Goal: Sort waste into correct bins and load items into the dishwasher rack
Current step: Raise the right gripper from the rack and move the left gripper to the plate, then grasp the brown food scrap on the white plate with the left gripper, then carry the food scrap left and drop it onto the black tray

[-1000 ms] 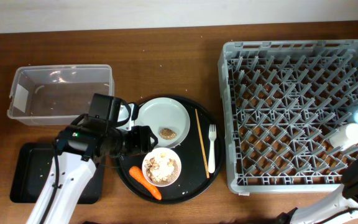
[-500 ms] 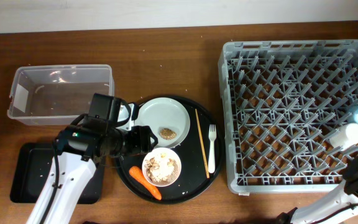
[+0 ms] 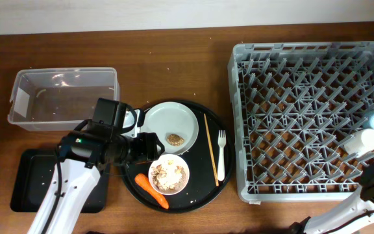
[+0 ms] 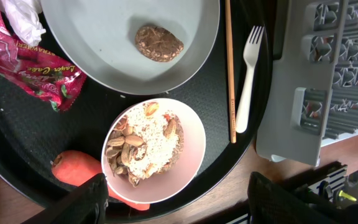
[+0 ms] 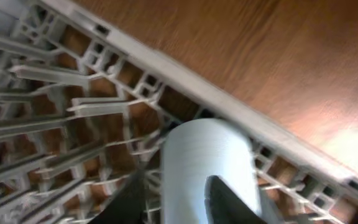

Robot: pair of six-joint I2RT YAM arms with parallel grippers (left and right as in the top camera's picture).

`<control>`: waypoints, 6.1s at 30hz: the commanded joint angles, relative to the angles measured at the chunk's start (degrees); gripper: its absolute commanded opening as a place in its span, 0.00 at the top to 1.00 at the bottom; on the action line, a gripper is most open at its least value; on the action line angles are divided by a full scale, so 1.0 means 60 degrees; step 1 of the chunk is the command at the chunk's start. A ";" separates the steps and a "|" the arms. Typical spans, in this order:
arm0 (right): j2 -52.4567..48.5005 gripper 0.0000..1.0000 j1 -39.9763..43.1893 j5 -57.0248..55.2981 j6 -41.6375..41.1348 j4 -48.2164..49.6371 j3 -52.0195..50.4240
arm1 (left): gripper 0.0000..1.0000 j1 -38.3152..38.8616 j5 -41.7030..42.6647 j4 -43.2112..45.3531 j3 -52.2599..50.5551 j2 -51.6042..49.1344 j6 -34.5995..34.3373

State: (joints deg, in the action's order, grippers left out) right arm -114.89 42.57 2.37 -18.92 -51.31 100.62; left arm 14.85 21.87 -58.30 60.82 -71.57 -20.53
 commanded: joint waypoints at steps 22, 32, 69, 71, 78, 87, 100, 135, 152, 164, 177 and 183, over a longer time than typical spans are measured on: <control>0.2055 0.21 -0.4481 0.3457 0.3657 -0.6535 0.1399 | 0.01 -0.0047 -0.1621 -0.0124 0.0015 0.0033 0.0157; 0.2051 0.21 -0.8699 0.1956 0.3151 -0.6983 0.1147 | 0.01 -0.0047 -0.2371 -0.0080 0.0015 0.0033 0.0149; 0.2051 0.19 -0.7457 0.0029 0.1887 -0.7344 0.0907 | 0.00 0.1617 -0.2543 0.2302 0.2499 -0.6484 -0.0579; 0.2051 0.19 -0.7457 0.0029 0.1887 -0.7348 0.0903 | 0.01 0.1789 -0.2543 0.2364 0.2499 -0.6666 -0.0583; 0.2051 0.19 -0.7457 0.0029 0.1887 -0.7348 0.0907 | 0.02 0.2025 -0.2543 0.2215 0.2495 -0.7129 -0.1151; 0.2051 0.19 -0.7457 0.0025 0.1887 -0.7344 0.0903 | 0.41 0.2025 -0.2546 0.1610 0.2495 -0.7125 -0.1147; 0.2051 0.19 -0.7457 0.0025 0.1887 -0.7344 0.0903 | 0.76 0.1953 -0.2911 0.1348 0.3198 -0.7122 -0.1027; 0.2051 0.19 -0.7457 0.0022 0.1891 -0.7344 0.0903 | 0.99 0.1800 -0.3945 -0.0244 0.3840 -0.5195 -0.0874; 0.2051 0.19 -0.7457 0.0022 0.1891 -0.7344 0.0903 | 0.99 -0.0725 -0.5278 -0.3883 0.3818 -0.3311 -0.1005; 0.2051 0.19 -0.7457 0.0022 0.1891 -0.7337 0.0903 | 0.99 -0.4113 -0.5439 -0.2765 0.1858 -0.3093 -0.1184; 0.2051 0.19 -0.7457 0.0022 0.1891 -0.7340 0.0903 | 0.84 -0.5584 -0.5446 -0.0670 -0.0007 -0.3093 -0.1213; 0.2051 0.19 -0.7457 0.0022 0.1891 -0.7344 0.0907 | 0.36 -0.5584 -0.5431 -0.0616 0.0044 -0.3089 -0.1111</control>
State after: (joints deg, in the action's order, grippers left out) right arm -103.66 -2.22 3.40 -7.53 -95.37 106.15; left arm -18.41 -10.15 -62.04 61.06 -90.85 -27.57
